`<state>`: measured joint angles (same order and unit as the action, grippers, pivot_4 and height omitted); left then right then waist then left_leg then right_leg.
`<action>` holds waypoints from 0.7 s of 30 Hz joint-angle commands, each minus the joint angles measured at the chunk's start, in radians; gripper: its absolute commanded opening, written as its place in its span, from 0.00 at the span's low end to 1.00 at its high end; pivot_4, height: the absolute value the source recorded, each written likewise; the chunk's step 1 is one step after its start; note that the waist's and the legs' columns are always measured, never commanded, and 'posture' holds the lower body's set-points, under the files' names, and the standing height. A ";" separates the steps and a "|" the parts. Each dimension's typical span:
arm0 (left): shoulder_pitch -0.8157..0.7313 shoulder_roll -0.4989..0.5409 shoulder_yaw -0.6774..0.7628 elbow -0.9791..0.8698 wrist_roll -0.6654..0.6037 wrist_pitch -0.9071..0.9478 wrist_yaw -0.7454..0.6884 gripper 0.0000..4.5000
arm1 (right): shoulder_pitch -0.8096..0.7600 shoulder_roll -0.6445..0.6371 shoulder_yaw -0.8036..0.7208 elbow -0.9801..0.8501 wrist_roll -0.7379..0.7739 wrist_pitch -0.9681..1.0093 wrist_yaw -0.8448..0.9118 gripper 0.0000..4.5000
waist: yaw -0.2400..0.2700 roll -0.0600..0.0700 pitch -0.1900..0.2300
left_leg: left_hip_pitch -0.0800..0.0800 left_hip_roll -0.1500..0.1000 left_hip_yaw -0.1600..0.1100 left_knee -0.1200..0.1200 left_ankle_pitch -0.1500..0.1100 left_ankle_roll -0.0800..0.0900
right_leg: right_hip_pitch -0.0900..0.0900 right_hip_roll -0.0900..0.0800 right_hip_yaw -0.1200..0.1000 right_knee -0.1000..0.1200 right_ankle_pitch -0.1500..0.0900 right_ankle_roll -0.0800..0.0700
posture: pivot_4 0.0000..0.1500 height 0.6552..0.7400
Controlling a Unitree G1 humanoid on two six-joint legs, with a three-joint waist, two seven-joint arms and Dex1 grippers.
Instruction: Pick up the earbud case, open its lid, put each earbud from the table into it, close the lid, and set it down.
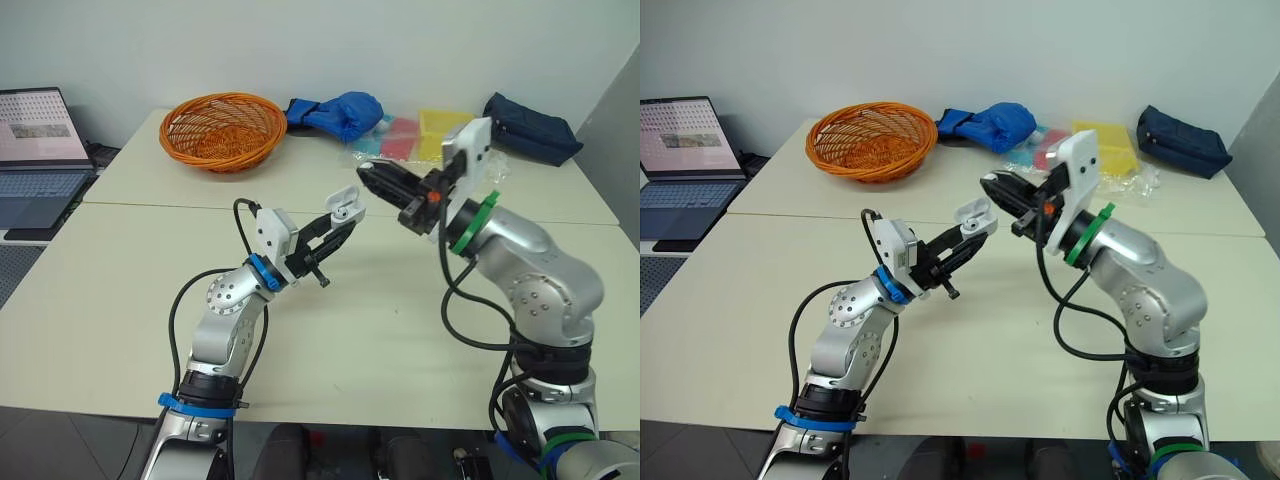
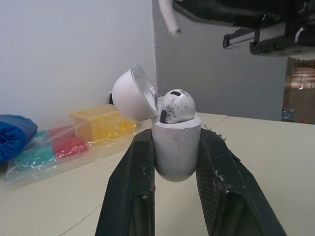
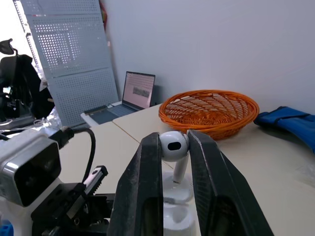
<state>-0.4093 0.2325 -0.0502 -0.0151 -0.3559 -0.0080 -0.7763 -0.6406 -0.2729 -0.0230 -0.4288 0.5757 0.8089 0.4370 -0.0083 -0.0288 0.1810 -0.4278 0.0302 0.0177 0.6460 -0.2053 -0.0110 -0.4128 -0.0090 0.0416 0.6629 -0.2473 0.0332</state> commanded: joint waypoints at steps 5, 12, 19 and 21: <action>-0.021 -0.001 0.011 -0.007 -0.021 -0.014 -0.013 0.17 | 0.031 0.000 0.039 0.018 -0.046 -0.073 0.003 0.09 | -0.003 0.000 0.000 | 0.001 0.000 0.002 0.000 0.000 0.000 | 0.000 0.002 -0.001 0.001 0.000 0.000 | 1.00 1.00; -0.020 -0.007 0.011 -0.009 -0.021 -0.013 -0.009 0.17 | 0.053 -0.017 0.056 0.032 -0.061 -0.081 0.016 0.09 | -0.009 0.000 0.000 | 0.001 0.001 0.002 -0.001 0.000 0.000 | 0.000 0.004 -0.001 0.000 0.000 -0.001 | 1.00 1.00; -0.008 -0.004 0.012 -0.017 -0.023 -0.012 -0.015 0.17 | 0.071 -0.032 0.074 0.029 -0.071 -0.077 0.032 0.09 | -0.012 0.000 0.000 | 0.001 0.001 0.002 0.000 0.000 0.000 | 0.000 0.004 0.000 0.000 0.000 0.000 | 1.00 1.00; -0.009 -0.003 0.014 -0.012 -0.020 -0.014 -0.014 0.17 | 0.076 -0.038 0.085 0.026 -0.081 -0.086 0.037 0.25 | -0.013 0.000 0.000 | 0.001 0.001 0.002 0.000 0.000 0.000 | 0.000 0.004 -0.001 0.000 0.000 0.000 | 1.00 1.00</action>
<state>-0.4023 0.2318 -0.0510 0.0040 -0.3553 -0.0038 -0.7938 -0.5693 -0.3021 0.0597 -0.3849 0.4935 0.7308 0.4654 -0.0212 -0.0289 0.1810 -0.4270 0.0310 0.0195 0.6455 -0.2051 -0.0107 -0.4130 -0.0047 0.0410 0.6634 -0.2478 0.0329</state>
